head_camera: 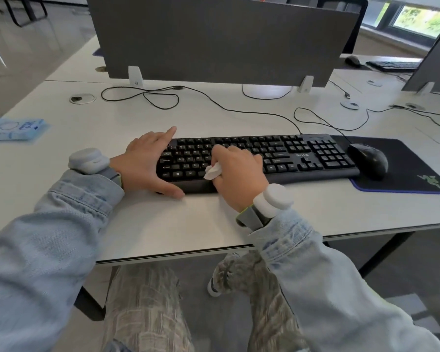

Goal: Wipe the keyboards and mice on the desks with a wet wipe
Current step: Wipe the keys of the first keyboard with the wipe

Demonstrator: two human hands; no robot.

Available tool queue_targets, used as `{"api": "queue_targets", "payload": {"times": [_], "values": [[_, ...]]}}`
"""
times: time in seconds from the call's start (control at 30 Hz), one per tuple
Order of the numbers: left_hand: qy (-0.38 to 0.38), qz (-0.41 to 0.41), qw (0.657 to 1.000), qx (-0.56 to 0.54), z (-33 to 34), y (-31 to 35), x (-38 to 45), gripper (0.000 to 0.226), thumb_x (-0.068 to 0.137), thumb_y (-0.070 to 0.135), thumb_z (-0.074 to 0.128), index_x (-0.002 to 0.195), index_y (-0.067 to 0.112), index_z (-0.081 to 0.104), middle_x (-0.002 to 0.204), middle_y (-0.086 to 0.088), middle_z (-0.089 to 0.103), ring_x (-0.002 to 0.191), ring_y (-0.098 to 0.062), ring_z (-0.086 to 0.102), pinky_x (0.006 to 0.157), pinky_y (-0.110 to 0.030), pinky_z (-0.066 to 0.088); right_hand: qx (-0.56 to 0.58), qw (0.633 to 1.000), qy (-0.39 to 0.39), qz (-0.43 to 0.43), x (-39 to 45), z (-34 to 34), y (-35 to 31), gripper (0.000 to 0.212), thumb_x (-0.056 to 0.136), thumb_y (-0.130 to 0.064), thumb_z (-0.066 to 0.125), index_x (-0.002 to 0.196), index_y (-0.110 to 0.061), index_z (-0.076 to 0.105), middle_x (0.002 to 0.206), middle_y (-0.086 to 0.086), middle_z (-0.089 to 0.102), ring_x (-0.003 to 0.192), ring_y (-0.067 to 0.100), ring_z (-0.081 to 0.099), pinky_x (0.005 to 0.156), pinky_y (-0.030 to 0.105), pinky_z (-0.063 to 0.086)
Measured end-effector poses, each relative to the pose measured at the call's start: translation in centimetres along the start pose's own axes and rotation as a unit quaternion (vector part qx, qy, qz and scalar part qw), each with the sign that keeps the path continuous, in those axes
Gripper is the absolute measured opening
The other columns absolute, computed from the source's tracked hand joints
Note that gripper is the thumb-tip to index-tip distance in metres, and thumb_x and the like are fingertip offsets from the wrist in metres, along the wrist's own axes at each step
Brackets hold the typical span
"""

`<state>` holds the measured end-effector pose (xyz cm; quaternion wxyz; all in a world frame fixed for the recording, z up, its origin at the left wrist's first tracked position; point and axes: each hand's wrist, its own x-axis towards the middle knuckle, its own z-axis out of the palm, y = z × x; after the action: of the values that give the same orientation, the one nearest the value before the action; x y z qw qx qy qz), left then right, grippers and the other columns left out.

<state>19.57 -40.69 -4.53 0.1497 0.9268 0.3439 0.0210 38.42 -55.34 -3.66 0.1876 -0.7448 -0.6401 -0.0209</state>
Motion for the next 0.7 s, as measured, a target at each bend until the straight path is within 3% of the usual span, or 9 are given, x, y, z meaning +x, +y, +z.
{"api": "queue_targets", "payload": {"times": [0.17, 0.4, 0.5, 0.7], "values": [[-0.013, 0.001, 0.999, 0.037, -0.1, 1.8, 0.9, 0.162, 0.03, 0.107, 0.046, 0.159, 0.028, -0.011, 0.159, -0.002, 0.021, 0.147, -0.019, 0.013, 0.123, -0.049, 0.007, -0.006, 0.998, -0.001, 0.064, -0.4, -2.2, 6.1, 0.008, 0.087, -0.023, 0.055, 0.091, -0.028, 0.05, 0.094, -0.001, 0.059, 0.09, 0.027, 0.054, 0.079, 0.039, 0.033], [-0.037, 0.0, 0.997, 0.068, -0.2, 6.6, 3.2, 0.16, 0.029, 0.103, 0.045, 0.158, 0.03, -0.016, 0.163, -0.002, 0.018, 0.151, -0.02, 0.008, 0.123, -0.054, -0.006, -0.044, 0.99, 0.034, 0.132, 0.4, -5.6, 13.0, 0.01, 0.087, -0.021, 0.057, 0.083, -0.027, 0.05, 0.077, -0.008, 0.054, 0.082, 0.023, 0.052, 0.08, 0.04, 0.039], [-0.039, 0.011, 0.996, 0.077, 0.1, 8.9, 5.0, 0.16, 0.029, 0.103, 0.045, 0.157, 0.031, -0.017, 0.164, -0.002, 0.017, 0.153, -0.021, 0.007, 0.123, -0.054, -0.006, -0.001, 0.994, 0.056, 0.096, 1.4, -5.7, 13.6, 0.009, 0.087, -0.025, 0.057, 0.081, -0.028, 0.051, 0.072, -0.009, 0.052, 0.079, 0.022, 0.053, 0.081, 0.042, 0.046], [-0.044, 0.016, 0.996, 0.079, 1.4, 12.6, 7.7, 0.161, 0.026, 0.102, 0.043, 0.158, 0.031, -0.017, 0.159, -0.001, 0.024, 0.15, -0.025, 0.015, 0.122, -0.054, -0.006, 0.002, 0.999, 0.002, 0.042, 3.6, -4.3, 12.8, 0.007, 0.087, -0.027, 0.058, 0.091, -0.023, 0.062, 0.086, -0.003, 0.061, 0.09, 0.023, 0.057, 0.085, 0.042, 0.046]]}}
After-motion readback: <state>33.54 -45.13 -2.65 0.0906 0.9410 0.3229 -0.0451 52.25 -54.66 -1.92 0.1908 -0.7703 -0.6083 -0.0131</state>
